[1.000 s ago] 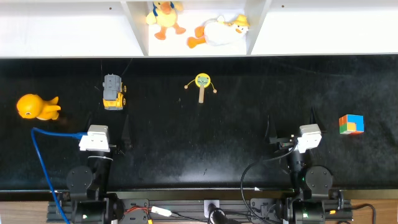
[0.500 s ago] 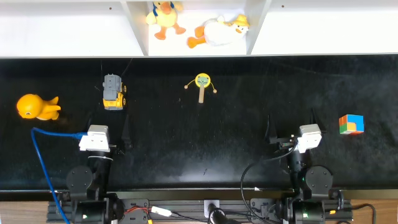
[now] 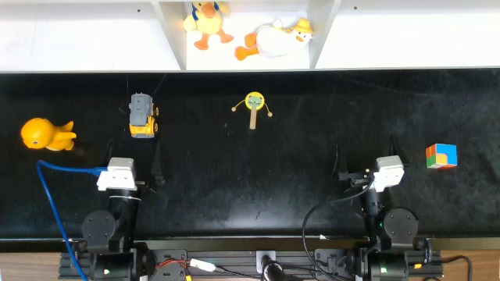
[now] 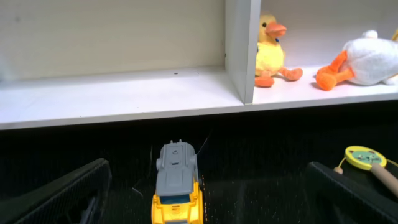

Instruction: Store Toys

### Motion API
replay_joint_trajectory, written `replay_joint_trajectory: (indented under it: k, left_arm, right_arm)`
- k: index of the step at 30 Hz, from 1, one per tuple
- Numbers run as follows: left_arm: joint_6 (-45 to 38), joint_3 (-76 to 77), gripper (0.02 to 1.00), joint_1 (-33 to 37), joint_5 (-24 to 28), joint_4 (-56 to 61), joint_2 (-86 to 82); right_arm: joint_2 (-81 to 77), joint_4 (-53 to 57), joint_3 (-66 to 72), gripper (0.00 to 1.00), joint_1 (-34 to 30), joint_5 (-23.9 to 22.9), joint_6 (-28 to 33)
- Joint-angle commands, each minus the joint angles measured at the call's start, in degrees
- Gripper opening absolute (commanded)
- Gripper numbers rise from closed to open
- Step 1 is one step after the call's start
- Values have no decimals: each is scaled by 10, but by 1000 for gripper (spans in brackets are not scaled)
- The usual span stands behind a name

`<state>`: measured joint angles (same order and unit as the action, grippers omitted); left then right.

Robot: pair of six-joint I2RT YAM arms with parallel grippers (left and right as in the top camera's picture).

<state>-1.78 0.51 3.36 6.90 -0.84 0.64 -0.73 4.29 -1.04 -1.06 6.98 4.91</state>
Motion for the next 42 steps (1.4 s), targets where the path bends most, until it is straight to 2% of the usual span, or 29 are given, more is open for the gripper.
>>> replay_joint_trajectory:
  k: [1,4,10,14,21,32,38,40,42]
  left_arm:
    - [37,14,998,-2,-26,-5,-5]
    - [35,45,1000,-2,-51,-40,-5]
    - [35,124,998,-2,-170,-155,-5]
    - [36,165,1000,-2,-216,-188,-5]
    - [51,216,998,-2,-356,-240,14]
    - [96,285,998,-1,-366,-299,141]
    - [93,332,996,9,-402,-295,183]
    - [91,333,993,22,-391,-295,185]
    - [91,333,991,40,-354,-292,185]
  right_arm:
    - [5,-2,7,996,-1,-6,-2]
    - [5,-2,7,996,-1,-6,-2]
    - [5,-2,7,996,-1,-6,-2]
    - [5,-2,7,993,-1,-6,-2]
    - [5,-2,7,993,-1,-6,-2]
    - [5,-2,7,996,-1,-6,-2]
    - [5,-2,7,996,-1,-6,-2]
    - [5,-2,7,993,-1,-6,-2]
    - [5,-2,7,993,-1,-6,-2]
